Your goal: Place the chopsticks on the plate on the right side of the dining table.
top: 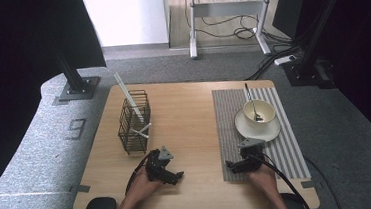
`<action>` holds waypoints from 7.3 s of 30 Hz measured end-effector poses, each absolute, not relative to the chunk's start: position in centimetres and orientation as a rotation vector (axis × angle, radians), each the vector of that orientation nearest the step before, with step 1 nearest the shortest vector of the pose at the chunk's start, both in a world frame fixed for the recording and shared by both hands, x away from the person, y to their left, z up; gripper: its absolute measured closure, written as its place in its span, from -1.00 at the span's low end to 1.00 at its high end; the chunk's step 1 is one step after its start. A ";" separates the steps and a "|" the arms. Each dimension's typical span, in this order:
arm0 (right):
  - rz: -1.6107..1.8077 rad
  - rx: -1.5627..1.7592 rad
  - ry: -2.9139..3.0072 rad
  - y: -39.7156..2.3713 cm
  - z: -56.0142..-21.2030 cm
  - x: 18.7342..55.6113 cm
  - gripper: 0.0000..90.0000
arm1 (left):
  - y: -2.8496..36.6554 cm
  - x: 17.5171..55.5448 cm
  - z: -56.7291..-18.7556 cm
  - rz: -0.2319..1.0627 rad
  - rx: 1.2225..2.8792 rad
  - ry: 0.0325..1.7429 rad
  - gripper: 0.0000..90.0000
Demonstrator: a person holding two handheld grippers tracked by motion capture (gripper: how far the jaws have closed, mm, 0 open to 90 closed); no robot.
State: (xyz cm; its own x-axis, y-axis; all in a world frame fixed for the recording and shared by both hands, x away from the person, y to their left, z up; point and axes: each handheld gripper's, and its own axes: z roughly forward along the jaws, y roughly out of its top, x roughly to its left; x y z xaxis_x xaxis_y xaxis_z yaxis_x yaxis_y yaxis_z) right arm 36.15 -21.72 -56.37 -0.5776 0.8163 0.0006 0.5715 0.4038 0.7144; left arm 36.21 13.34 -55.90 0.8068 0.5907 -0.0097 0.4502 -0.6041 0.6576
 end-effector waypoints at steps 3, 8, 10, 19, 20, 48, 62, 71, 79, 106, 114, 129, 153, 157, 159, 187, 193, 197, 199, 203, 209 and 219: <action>0.974 1.198 2.318 -21.7 -56.4 36.2 -1.00 | 13.3 36.2 -55.9 0.273 2.319 0.764 -1.00; 0.961 1.204 2.326 -21.6 -56.3 36.2 -1.00 | 13.3 36.2 -55.9 0.273 2.319 0.764 -1.00; 0.946 1.210 2.335 -21.6 -56.1 36.3 -1.00 | 13.3 36.2 -55.9 0.273 2.319 0.764 -1.00; 0.899 1.145 2.379 -21.0 -54.9 36.1 -0.99 | 13.3 36.2 -55.9 0.273 2.318 0.765 -1.00; 0.899 1.145 2.379 -21.0 -54.9 36.1 -0.99 | 13.3 36.2 -55.9 0.273 2.318 0.765 -1.00; 0.980 1.063 2.453 -17.5 -50.9 37.1 -0.98 | 13.3 36.2 -55.9 0.273 2.316 0.765 -1.00; 1.034 1.041 2.497 -15.8 -49.2 37.5 -0.97 | 13.3 36.2 -55.9 0.274 2.317 0.765 -1.00; 1.054 0.996 2.523 -14.5 -47.7 37.9 -0.94 | 13.3 36.2 -55.9 0.273 2.317 0.766 -1.00; 1.081 0.983 2.552 -13.5 -47.0 38.2 -0.87 | 13.3 36.2 -55.9 0.271 2.318 0.767 -1.00; 1.145 0.871 2.608 -8.9 -42.4 39.8 -0.86 | 13.3 36.2 -55.9 0.273 2.320 0.768 -1.00; 1.202 0.848 2.619 -7.2 -40.9 40.4 -0.86 | 13.3 36.2 -55.9 0.271 2.317 0.772 -1.00; 1.278 0.779 2.636 -3.6 -38.9 41.6 -0.84 | 13.3 36.2 -55.9 0.272 2.321 0.768 -1.00; 1.277 0.622 2.641 1.6 -37.1 42.0 -0.12 | 13.3 36.2 -55.9 0.273 2.323 0.763 -1.00; 1.271 0.643 2.666 2.2 -37.7 42.5 -0.02 | 13.3 36.2 -55.9 0.270 2.324 0.764 -1.00; 1.276 0.642 2.668 2.6 -37.9 42.6 0.05 | 13.3 36.2 -55.9 0.270 2.323 0.764 -1.00; 1.285 0.560 2.597 3.3 -38.1 42.3 0.83 | 13.3 36.2 -55.9 0.271 2.325 0.759 -1.00; 1.290 0.551 2.585 3.0 -37.4 42.0 0.83 | 13.3 36.2 -55.9 0.271 2.324 0.759 -1.00; 1.299 0.545 2.576 2.6 -36.8 41.8 0.83 | 13.3 36.2 -55.9 0.269 2.325 0.759 -1.00; 1.305 0.543 2.570 2.4 -36.4 41.6 0.83 | 13.3 36.3 -55.9 0.269 2.325 0.759 -1.00; 1.322 0.544 2.561 1.8 -35.7 41.4 0.83 | 13.3 36.2 -55.9 0.269 2.325 0.758 -1.00; 1.339 0.557 2.541 0.6 -34.7 41.2 0.83 | 13.3 36.2 -55.9 0.270 2.325 0.758 -1.00; 1.398 0.594 2.504 -1.5 -33.3 41.1 0.83 | 13.3 36.2 -55.9 0.270 2.322 0.761 -1.00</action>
